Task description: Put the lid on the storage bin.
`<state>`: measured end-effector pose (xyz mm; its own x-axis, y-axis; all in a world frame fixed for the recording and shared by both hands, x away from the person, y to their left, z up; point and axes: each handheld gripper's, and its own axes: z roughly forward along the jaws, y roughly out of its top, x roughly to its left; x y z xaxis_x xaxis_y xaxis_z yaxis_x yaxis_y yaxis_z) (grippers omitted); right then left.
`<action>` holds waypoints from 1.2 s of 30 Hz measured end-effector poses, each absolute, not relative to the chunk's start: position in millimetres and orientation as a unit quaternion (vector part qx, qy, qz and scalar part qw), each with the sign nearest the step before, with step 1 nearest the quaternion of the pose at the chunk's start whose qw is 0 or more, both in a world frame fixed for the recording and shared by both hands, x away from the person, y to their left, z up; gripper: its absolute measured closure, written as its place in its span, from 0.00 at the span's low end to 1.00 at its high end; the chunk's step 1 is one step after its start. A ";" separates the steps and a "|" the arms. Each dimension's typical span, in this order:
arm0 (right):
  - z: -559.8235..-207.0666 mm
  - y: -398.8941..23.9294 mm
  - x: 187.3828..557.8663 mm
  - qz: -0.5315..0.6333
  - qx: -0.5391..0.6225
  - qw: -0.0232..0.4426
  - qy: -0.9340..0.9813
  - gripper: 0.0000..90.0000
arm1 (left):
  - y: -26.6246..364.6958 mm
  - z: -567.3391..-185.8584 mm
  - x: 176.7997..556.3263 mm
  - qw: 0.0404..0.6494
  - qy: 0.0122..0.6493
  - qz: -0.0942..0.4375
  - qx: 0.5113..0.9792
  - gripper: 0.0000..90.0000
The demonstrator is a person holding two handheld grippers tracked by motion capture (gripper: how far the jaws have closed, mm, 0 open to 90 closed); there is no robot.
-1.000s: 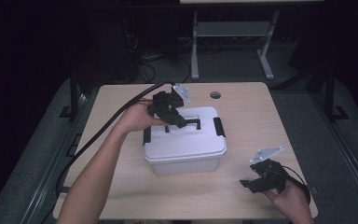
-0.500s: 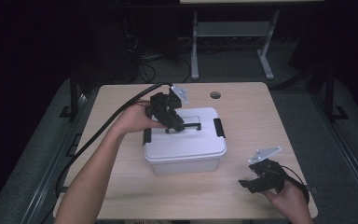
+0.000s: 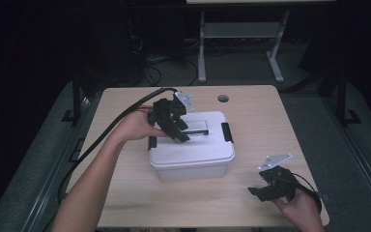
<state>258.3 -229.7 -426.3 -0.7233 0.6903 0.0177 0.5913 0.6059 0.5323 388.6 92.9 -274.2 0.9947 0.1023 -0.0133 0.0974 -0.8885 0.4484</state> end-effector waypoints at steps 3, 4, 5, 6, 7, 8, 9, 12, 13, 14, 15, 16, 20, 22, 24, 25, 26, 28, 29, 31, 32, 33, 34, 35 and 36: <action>-426.3 -229.8 258.5 0.259 0.361 0.095 0.891 0.33 | 95.7 -270.8 387.8 0.232 0.053 0.010 0.971 0.58; -426.3 -229.6 258.9 0.260 0.361 0.095 0.891 0.33 | 96.5 -270.1 387.2 0.233 0.056 0.011 0.971 0.57; -426.3 -229.4 259.3 0.259 0.362 0.094 0.891 0.33 | 97.5 -269.1 387.1 0.231 0.055 0.012 0.971 0.57; -426.2 -229.4 259.8 0.259 0.361 0.095 0.891 0.33 | 98.4 -268.6 386.6 0.231 0.055 0.013 0.971 0.57; -426.2 -229.4 260.3 0.260 0.359 0.096 0.891 0.33 | 99.2 -268.2 386.2 0.232 0.055 0.014 0.971 0.57; -426.2 -229.2 260.5 0.261 0.358 0.096 0.891 0.33 | 100.4 -268.2 385.5 0.234 0.057 0.014 0.970 0.57; -426.3 -228.8 260.8 0.260 0.358 0.095 0.892 0.33 | 101.6 -267.8 385.2 0.233 0.058 0.015 0.971 0.57; -426.6 -227.3 260.8 0.258 0.358 0.093 0.892 0.32 | 104.4 -269.0 383.4 0.225 0.063 0.019 0.972 0.58; -426.9 -227.1 261.0 0.257 0.356 0.094 0.893 0.32 | 105.2 -268.9 383.1 0.223 0.061 0.020 0.973 0.58; -427.0 -226.9 261.0 0.257 0.356 0.094 0.894 0.32 | 106.2 -269.1 382.8 0.225 0.061 0.020 0.972 0.58; -427.0 -226.9 261.1 0.256 0.355 0.093 0.894 0.32 | 107.3 -269.0 382.3 0.227 0.064 0.021 0.972 0.58; -426.9 -226.8 261.2 0.256 0.355 0.093 0.894 0.32 | 108.4 -268.9 382.3 0.227 0.064 0.021 0.972 0.58; -426.7 -226.4 261.2 0.256 0.355 0.094 0.894 0.33 | 112.6 -269.2 382.2 0.225 0.066 0.021 0.972 0.57; -427.0 -226.3 261.3 0.256 0.356 0.094 0.894 0.33 | 113.3 -269.0 381.5 0.227 0.067 0.021 0.971 0.57; -427.2 -226.1 261.4 0.255 0.356 0.094 0.894 0.32 | 113.9 -267.9 381.1 0.228 0.065 0.023 0.971 0.57; -427.3 -226.0 261.5 0.255 0.356 0.094 0.894 0.33 | 114.0 -267.8 381.0 0.229 0.064 0.023 0.971 0.57; -427.3 -225.9 261.5 0.255 0.356 0.094 0.894 0.32 | 114.2 -267.6 381.0 0.228 0.065 0.024 0.971 0.57; -427.0 -225.9 261.3 0.255 0.356 0.094 0.894 0.32 | 115.0 -267.3 380.9 0.228 0.066 0.025 0.971 0.56; -426.9 -226.0 261.3 0.255 0.356 0.094 0.894 0.32 | 115.9 -267.8 380.3 0.232 0.070 0.024 0.970 0.55; -426.6 -226.1 261.3 0.255 0.356 0.095 0.894 0.32 | 117.3 -268.0 380.2 0.231 0.068 0.025 0.970 0.55; -426.6 -226.2 261.3 0.256 0.356 0.095 0.894 0.32 | 118.3 -268.4 380.1 0.230 0.068 0.025 0.971 0.55; -426.5 -226.3 261.5 0.256 0.356 0.095 0.894 0.32 | 119.2 -268.8 379.7 0.230 0.071 0.024 0.970 0.55; -426.5 -226.3 261.6 0.256 0.357 0.095 0.893 0.32 | 120.1 -268.9 379.9 0.230 0.070 0.024 0.970 0.55; -426.7 -226.3 261.8 0.256 0.356 0.094 0.894 0.32 | 120.9 -268.8 379.8 0.230 0.070 0.026 0.970 0.55; -426.9 -226.3 262.1 0.255 0.356 0.094 0.894 0.32 | 122.0 -268.8 379.7 0.231 0.072 0.024 0.970 0.55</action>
